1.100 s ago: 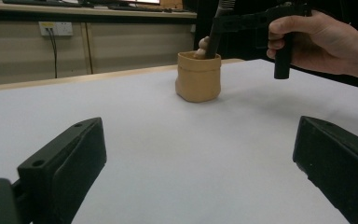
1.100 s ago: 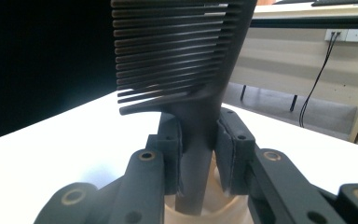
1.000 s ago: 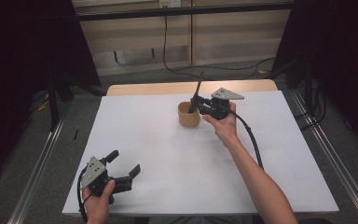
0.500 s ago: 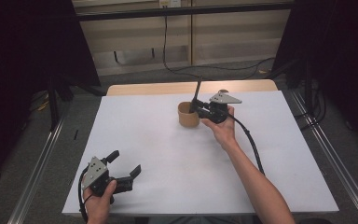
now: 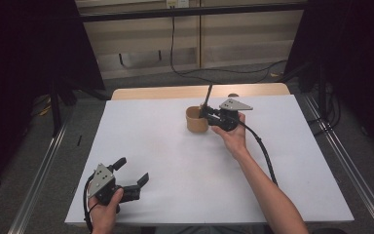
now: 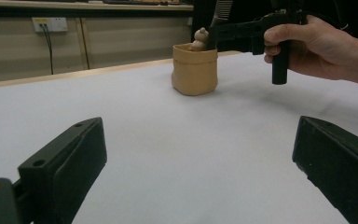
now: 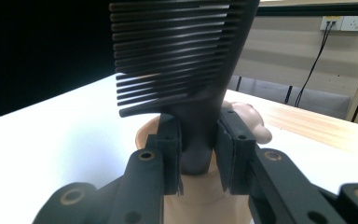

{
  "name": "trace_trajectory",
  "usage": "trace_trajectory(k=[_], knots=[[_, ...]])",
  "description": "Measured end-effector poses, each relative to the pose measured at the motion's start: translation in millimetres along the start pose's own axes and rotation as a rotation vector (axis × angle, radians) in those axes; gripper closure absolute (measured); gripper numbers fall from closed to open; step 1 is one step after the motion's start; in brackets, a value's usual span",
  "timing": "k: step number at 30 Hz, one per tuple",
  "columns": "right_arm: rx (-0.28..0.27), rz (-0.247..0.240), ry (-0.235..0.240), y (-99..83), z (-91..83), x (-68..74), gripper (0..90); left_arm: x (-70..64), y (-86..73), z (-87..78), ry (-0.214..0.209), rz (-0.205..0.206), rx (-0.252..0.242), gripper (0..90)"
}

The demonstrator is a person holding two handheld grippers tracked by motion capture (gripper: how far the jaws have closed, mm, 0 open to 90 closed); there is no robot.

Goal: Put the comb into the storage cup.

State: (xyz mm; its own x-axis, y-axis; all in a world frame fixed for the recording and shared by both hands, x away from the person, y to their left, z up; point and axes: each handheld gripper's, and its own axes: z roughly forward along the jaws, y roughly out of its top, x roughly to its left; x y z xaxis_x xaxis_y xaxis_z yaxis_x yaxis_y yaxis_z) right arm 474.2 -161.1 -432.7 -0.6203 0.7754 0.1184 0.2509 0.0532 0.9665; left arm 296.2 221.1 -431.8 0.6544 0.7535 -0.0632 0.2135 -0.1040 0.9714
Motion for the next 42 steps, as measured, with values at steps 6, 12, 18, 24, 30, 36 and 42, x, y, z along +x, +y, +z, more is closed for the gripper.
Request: trace_trajectory(k=[6, 12, 18, 24, 30, 36, 42], knots=[[0.004, 0.000, 0.000, -1.3, -0.1, 1.3, 71.8, 0.7, -0.3, 0.2, 0.003, -0.008, 0.001, 2.9], [0.012, 0.009, 0.014, -1.4, -1.2, 0.5, 71.4, 4.3, -0.7, 1.9, 0.009, -0.002, 0.010, 3.0], [0.012, 0.026, 0.015, -1.9, -1.7, -0.1, 69.8, 5.4, -0.9, 2.4, 0.021, -0.012, 0.002, 2.9], [0.000, 0.049, 0.016, -1.7, -1.4, 2.1, 65.5, 7.4, -0.7, 2.7, 0.004, -0.010, -0.002, 2.8], [0.003, 0.049, 0.004, -1.4, -2.2, 3.5, 54.7, 8.0, -1.4, 4.6, 0.000, -0.020, 0.005, 2.8], [0.011, 0.059, -0.015, -1.6, -7.1, 1.7, 43.0, 8.2, -1.3, 4.8, -0.002, -0.022, 0.004, 2.8], [0.018, 0.072, -0.021, -2.9, -10.7, -1.3, 30.2, 8.4, -1.0, 5.2, -0.006, -0.026, 0.004, 2.8]])
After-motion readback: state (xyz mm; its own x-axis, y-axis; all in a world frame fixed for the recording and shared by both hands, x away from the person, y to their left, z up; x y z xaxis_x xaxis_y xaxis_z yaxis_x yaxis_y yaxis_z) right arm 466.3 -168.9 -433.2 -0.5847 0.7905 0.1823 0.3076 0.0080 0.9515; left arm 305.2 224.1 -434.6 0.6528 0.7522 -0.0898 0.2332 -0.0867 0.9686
